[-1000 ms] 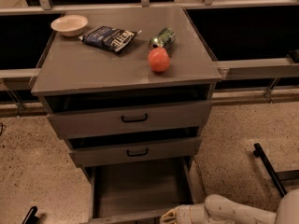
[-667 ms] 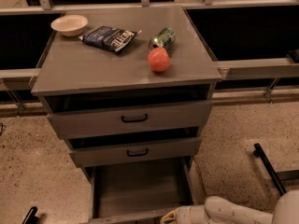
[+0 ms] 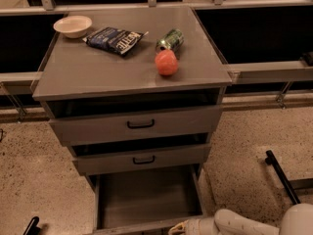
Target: Close bottom drawer
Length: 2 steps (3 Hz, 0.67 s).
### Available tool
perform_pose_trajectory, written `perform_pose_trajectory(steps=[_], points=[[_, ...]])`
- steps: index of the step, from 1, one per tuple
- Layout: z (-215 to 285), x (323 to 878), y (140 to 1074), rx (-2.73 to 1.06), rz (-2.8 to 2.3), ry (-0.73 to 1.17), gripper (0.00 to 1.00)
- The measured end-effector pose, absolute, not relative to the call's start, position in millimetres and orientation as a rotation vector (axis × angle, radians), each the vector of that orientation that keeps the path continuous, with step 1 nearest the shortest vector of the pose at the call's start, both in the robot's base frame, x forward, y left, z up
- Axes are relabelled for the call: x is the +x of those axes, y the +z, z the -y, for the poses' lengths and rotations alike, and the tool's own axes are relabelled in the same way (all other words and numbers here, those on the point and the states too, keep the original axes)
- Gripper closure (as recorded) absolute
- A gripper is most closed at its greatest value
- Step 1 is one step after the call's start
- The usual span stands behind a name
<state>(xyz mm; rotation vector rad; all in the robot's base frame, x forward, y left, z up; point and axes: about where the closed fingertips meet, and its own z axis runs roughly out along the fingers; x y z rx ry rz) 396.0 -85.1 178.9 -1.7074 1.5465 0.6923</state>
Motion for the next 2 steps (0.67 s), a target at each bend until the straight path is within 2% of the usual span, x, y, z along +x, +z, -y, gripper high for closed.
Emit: perform_pose_trajectory(steps=[2], points=[[86, 396, 147, -1.582, -1.666, 0.664, 1.0]])
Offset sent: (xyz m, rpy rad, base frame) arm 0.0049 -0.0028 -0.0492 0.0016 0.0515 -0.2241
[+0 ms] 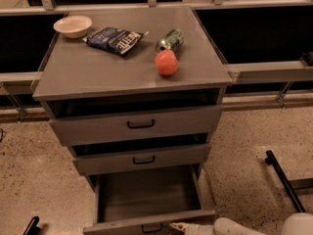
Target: Close bottom drawer
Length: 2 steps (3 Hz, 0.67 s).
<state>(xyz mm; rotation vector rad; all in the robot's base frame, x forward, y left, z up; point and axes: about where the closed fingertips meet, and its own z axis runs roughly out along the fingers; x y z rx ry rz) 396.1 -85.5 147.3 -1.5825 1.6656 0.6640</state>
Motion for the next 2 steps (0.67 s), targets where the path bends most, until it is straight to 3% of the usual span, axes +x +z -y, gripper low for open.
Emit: perform_pose_trajectory(steps=[1, 2], points=[[80.3, 402.7, 135.1, -1.562, -1.694, 0.653, 0.97], [80.3, 402.7, 135.1, -1.562, -1.694, 0.653, 0.74]])
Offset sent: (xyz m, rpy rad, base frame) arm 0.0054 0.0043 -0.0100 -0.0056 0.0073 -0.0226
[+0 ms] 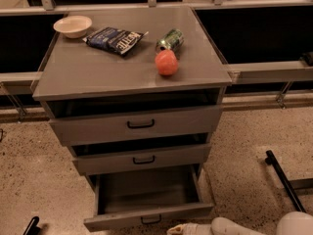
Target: Close bottom drawer
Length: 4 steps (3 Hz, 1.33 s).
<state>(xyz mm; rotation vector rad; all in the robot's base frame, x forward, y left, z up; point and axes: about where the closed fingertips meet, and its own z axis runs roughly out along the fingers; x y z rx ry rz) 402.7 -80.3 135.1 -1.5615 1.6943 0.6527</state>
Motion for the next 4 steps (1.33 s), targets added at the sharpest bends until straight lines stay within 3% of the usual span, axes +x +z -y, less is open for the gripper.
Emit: perform_pose_trajectory(steps=[3, 4], points=[[80.3, 402.7, 135.0, -1.562, -1.694, 0.653, 0.04], [80.2, 402.6, 135.0, -1.562, -1.694, 0.653, 0.0]])
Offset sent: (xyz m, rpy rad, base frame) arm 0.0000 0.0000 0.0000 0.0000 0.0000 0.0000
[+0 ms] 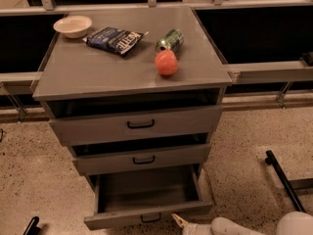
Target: Close bottom drawer
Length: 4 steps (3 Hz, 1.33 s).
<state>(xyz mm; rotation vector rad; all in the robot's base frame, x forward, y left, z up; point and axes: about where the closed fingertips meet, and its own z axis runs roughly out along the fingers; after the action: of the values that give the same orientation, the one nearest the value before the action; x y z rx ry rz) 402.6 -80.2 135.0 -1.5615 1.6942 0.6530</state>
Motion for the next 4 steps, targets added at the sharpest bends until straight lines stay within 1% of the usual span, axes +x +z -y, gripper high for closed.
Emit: perform_pose_trajectory(steps=[1, 2, 4], points=[[80, 403, 135, -1.562, -1.694, 0.653, 0.0], [76, 420, 129, -1.59, -1.691, 0.621, 0.18], [92, 473, 109, -1.576, -1.687, 0.552, 0.65]])
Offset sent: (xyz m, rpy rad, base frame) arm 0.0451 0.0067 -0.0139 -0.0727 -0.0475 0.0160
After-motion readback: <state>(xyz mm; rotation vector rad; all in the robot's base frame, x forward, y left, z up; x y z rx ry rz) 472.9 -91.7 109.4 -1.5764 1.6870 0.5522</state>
